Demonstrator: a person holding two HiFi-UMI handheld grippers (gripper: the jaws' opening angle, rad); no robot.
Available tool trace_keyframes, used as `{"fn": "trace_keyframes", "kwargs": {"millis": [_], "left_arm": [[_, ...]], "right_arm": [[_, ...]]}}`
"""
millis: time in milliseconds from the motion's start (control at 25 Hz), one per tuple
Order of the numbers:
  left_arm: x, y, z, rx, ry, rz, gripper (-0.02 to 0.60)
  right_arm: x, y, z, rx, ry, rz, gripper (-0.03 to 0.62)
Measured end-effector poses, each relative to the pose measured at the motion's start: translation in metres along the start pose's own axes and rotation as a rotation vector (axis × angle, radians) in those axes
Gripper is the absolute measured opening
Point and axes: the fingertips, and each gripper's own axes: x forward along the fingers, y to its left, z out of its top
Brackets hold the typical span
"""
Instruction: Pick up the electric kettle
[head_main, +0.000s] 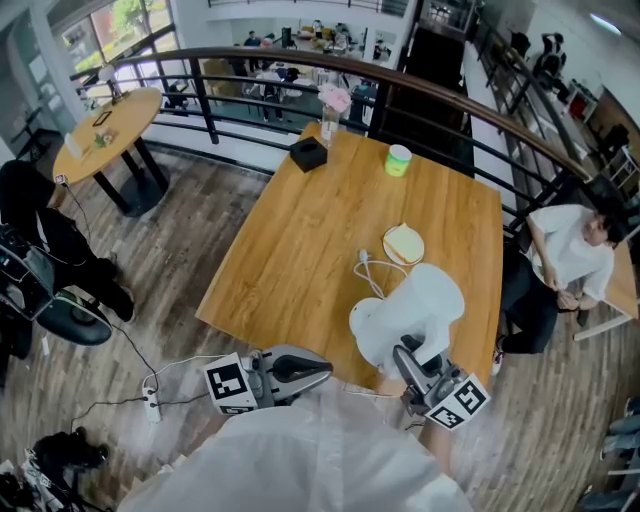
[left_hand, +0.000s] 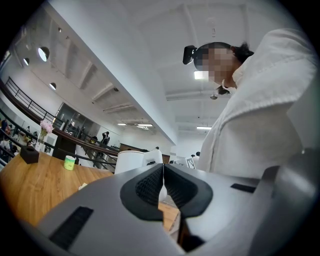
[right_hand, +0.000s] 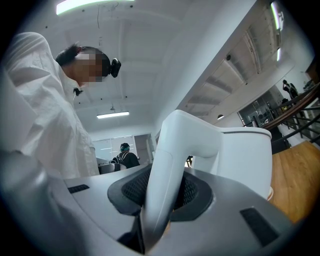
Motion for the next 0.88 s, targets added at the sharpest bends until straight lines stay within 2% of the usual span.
{"fn": "trace_keyframes", "kwargs": {"millis": [880], "left_arm": [[0.0001,-0.0030,0.0034,0.005,-0.001,0.002,0.008]], "right_arm": [[0.0002,0.0034,0.0024,-0.009,0.003,0.007,0.091]]}}
